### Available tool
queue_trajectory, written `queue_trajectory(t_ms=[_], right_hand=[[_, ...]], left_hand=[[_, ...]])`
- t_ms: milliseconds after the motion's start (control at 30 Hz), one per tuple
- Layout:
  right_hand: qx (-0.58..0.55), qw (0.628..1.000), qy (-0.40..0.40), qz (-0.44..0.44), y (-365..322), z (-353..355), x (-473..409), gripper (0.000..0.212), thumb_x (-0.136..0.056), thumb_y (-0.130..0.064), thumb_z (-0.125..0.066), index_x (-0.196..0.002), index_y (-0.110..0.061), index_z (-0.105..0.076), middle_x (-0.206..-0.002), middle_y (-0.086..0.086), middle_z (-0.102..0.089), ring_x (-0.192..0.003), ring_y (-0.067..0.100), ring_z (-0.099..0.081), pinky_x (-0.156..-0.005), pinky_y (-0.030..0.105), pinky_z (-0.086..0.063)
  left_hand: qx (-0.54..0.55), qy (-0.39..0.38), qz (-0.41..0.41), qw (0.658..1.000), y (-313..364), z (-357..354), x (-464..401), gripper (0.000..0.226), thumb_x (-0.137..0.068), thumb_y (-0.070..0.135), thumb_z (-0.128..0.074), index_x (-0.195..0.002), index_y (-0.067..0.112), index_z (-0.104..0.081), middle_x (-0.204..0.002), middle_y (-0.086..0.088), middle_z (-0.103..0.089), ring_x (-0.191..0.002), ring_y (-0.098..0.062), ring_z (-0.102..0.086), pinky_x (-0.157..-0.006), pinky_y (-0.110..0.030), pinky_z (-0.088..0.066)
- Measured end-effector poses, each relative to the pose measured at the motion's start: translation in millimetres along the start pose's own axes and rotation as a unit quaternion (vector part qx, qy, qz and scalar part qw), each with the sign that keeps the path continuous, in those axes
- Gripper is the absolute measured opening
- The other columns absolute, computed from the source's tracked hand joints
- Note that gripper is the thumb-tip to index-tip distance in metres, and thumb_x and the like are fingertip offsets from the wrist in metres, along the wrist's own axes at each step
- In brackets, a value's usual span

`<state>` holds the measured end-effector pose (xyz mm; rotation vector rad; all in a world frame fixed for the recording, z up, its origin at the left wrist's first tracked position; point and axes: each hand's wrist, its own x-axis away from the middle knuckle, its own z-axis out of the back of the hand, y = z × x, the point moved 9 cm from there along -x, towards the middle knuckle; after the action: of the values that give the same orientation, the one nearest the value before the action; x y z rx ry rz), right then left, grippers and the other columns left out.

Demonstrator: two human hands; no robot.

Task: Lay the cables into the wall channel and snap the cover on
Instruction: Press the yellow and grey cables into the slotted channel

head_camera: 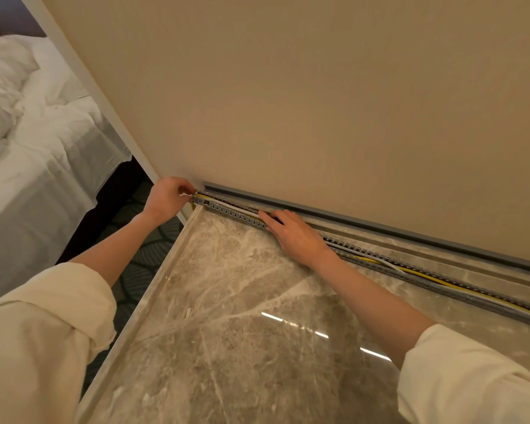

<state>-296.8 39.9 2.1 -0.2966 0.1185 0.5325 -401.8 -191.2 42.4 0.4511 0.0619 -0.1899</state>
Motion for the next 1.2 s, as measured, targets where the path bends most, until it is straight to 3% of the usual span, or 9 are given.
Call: queue_trajectory(t_ms=[200,300,433,500,600,700,967,1200], right_hand=[[0.007,1.000,0.009,-0.013,-3.9,4.0,4.4,0.049,-0.087,-0.001,-0.060,-0.133,-0.009,-0.048,-0.126,0.021,-0.056,-0.113,0.037,-0.055,-0.094,0.045,-0.049],[0.018,0.998,0.061,-0.015,-7.2,13.5,3.3,0.034,-0.083,-0.004,-0.067,-0.117,-0.004,-0.061,-0.109,0.016,-0.061,-0.098,0.032,-0.057,-0.079,0.039,-0.053],[-0.016,0.997,0.062,-0.038,-9.4,20.3,1.7,0.014,-0.090,-0.006,-0.059,-0.102,0.001,-0.062,-0.090,0.010,-0.052,-0.081,0.024,-0.045,-0.059,0.035,-0.045],[0.011,0.999,0.043,-0.023,-11.6,22.0,7.3,0.027,-0.087,-0.002,-0.061,-0.114,0.001,-0.060,-0.099,0.012,-0.056,-0.088,0.026,-0.050,-0.064,0.035,-0.049],[-0.030,0.998,0.034,-0.049,-5.7,28.6,34.2,0.038,-0.093,-0.009,-0.052,-0.130,-0.005,-0.046,-0.125,0.013,-0.053,-0.111,0.028,-0.050,-0.090,0.034,-0.045],[0.032,0.998,0.026,-0.048,-2.3,35.5,78.1,0.062,-0.080,0.000,-0.063,-0.137,-0.003,-0.039,-0.137,0.018,-0.046,-0.125,0.033,-0.043,-0.104,0.041,-0.039],[0.069,0.970,0.076,-0.218,54.2,85.6,220.3,0.049,-0.077,0.007,-0.056,-0.126,0.007,-0.050,-0.126,0.026,-0.051,-0.119,0.040,-0.048,-0.103,0.045,-0.042],[0.097,0.937,0.090,-0.324,91.4,123.6,346.1,0.051,-0.071,0.010,-0.056,-0.122,0.008,-0.051,-0.121,0.029,-0.052,-0.113,0.044,-0.050,-0.099,0.047,-0.043]], left_hand=[[-0.015,0.064,-0.032,0.997,15.9,15.5,11.6,0.018,-0.084,0.000,-0.056,-0.094,0.005,-0.070,-0.094,-0.013,-0.072,-0.086,-0.027,-0.065,-0.082,-0.041,-0.054],[-0.042,0.093,-0.098,0.990,45.6,17.2,20.7,0.020,-0.085,0.001,-0.051,-0.098,0.004,-0.067,-0.097,-0.014,-0.070,-0.091,-0.029,-0.063,-0.082,-0.041,-0.052],[-0.057,0.063,-0.189,0.978,88.1,-2.2,38.3,0.021,-0.083,-0.002,-0.052,-0.098,0.003,-0.065,-0.095,-0.015,-0.069,-0.090,-0.031,-0.061,-0.080,-0.041,-0.050],[-0.059,0.047,-0.202,0.977,100.1,-13.7,46.6,0.022,-0.082,-0.002,-0.052,-0.099,0.003,-0.065,-0.096,-0.016,-0.068,-0.091,-0.033,-0.061,-0.081,-0.043,-0.051],[-0.059,0.030,-0.209,0.976,112.4,-27.6,59.3,0.022,-0.084,0.001,-0.052,-0.102,0.005,-0.065,-0.098,-0.015,-0.068,-0.093,-0.033,-0.061,-0.084,-0.044,-0.051],[-0.049,0.022,-0.225,0.973,129.7,-36.8,71.1,0.023,-0.083,0.001,-0.053,-0.102,0.004,-0.065,-0.099,-0.016,-0.067,-0.095,-0.033,-0.061,-0.085,-0.043,-0.051],[-0.009,-0.026,-0.285,0.958,217.1,-69.3,101.8,0.025,-0.081,-0.004,-0.054,-0.102,0.001,-0.066,-0.101,-0.019,-0.068,-0.098,-0.036,-0.061,-0.088,-0.044,-0.050],[0.025,-0.095,-0.338,0.936,325.4,-121.7,135.0,0.028,-0.079,-0.004,-0.053,-0.103,0.002,-0.066,-0.104,-0.020,-0.067,-0.100,-0.036,-0.061,-0.088,-0.039,-0.047]])
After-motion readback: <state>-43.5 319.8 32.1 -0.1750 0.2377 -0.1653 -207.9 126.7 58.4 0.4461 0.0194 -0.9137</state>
